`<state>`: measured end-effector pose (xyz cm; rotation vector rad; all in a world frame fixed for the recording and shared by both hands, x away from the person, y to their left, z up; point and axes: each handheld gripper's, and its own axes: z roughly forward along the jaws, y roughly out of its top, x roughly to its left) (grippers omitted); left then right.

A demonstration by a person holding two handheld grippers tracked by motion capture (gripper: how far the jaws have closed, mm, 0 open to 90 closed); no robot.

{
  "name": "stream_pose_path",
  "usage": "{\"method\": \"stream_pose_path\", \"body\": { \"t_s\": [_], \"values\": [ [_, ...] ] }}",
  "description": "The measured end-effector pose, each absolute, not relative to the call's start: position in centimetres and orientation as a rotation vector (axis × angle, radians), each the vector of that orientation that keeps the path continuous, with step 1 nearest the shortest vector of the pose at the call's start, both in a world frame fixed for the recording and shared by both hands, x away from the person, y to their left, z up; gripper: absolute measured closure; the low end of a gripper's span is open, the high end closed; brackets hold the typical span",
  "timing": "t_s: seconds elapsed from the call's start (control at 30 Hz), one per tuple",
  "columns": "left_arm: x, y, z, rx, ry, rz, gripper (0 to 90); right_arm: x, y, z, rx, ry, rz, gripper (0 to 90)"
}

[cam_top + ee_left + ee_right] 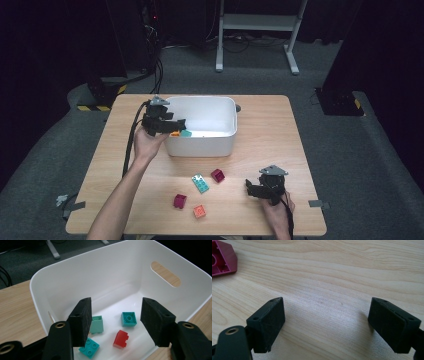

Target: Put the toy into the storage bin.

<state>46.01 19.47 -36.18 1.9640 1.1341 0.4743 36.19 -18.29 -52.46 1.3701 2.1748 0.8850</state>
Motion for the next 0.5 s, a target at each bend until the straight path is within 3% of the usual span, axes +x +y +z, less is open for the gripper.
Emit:
{"method": "stream_pose_path", "body": {
  "t_s": [0.5],
  "values": [
    [41.7,20.5,-35.6,1.942,1.068,0.498,39.5,36.2,-18.3,-52.5,1.37,2.174,0.885,13.7]
  ]
}}
